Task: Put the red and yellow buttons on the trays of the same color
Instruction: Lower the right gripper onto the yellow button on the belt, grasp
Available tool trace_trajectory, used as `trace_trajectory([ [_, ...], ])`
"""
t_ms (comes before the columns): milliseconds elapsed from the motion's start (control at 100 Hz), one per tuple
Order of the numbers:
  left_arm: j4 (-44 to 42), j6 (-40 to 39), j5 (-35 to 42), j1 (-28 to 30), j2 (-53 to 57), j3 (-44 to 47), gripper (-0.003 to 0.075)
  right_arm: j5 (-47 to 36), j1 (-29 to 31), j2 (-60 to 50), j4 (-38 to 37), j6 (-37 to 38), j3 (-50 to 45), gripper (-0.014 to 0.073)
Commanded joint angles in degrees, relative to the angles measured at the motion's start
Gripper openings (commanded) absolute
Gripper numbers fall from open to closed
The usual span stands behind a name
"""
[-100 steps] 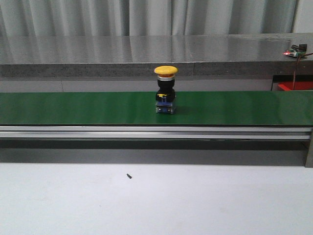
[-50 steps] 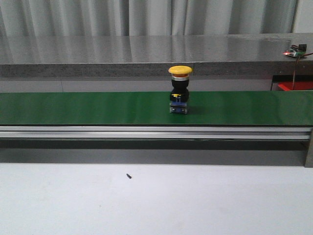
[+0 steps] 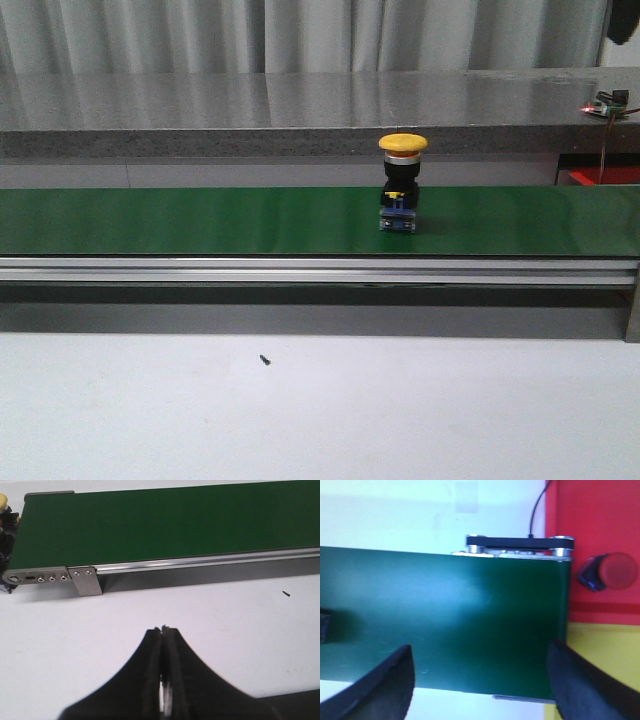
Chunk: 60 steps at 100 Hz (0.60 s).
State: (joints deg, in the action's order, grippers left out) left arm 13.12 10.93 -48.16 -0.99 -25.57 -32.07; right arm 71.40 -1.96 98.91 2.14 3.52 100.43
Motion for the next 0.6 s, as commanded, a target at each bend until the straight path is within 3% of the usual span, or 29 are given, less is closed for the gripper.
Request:
trace_trajectory([
  [0,1.2,0.2,3.9,-0.4,-0.3,-1.4,-0.0020,4.7,-3.0,-3.1,0.7,0.7,1.2,0.0614],
  [310,1.2,0.2,3.9,-0.4,-0.3,-1.4,-0.0020,4.2,-13.6,-2.5,1.9,9.6,1.2,0.0614],
  [590,1.2,0.2,3.9,-0.4,-0.3,-1.4,-0.0020,4.1,-16.5,1.6,3.6,17.9,1.2,0.0614],
])
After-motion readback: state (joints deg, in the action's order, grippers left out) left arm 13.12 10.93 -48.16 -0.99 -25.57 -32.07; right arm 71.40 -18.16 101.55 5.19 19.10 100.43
